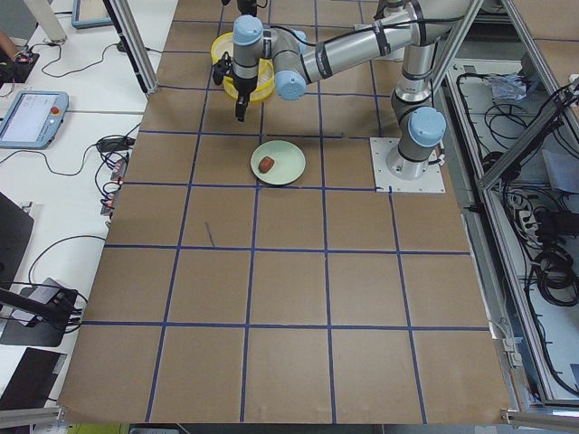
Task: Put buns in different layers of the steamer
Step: 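Stack the top tier onto the lower tier with right gripper while left withdraws, then grasp the dark red bun on the plate with the left gripper and lift, then carry the red bun over the steamer top tier while the right gripper withdraws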
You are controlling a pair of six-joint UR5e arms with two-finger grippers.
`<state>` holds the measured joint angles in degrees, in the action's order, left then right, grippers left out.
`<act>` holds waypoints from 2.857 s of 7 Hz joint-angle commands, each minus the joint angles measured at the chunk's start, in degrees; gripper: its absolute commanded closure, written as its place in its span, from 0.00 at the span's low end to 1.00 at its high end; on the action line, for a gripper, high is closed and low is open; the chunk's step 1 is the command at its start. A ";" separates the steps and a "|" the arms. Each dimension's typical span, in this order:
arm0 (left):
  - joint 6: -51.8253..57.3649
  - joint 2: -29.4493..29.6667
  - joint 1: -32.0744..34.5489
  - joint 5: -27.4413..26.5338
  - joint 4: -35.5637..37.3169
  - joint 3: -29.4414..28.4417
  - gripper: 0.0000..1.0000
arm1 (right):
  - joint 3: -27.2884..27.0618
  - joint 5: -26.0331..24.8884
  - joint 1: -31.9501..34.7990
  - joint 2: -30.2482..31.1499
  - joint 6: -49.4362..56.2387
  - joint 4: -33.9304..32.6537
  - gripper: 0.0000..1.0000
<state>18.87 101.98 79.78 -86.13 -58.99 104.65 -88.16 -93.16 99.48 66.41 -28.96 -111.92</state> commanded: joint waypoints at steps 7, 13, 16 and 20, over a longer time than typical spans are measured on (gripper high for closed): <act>3.90 6.81 -5.87 -3.07 2.74 7.24 0.08 | -2.54 -2.73 1.94 -0.14 -1.27 0.57 0.88; 3.63 0.28 -5.17 -5.88 5.56 5.49 0.98 | -2.54 -2.03 1.86 -0.14 -0.84 -0.32 0.00; 3.54 -2.83 -3.85 -3.18 4.59 5.13 0.98 | 1.57 1.99 -2.95 6.68 9.14 5.61 0.00; -16.42 -1.35 4.81 2.81 4.41 -2.40 0.95 | 8.97 5.18 -9.04 18.64 21.39 27.42 0.00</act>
<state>10.09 99.86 79.99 -83.68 -54.61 105.13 -80.04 -88.36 90.88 81.45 -10.36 -89.83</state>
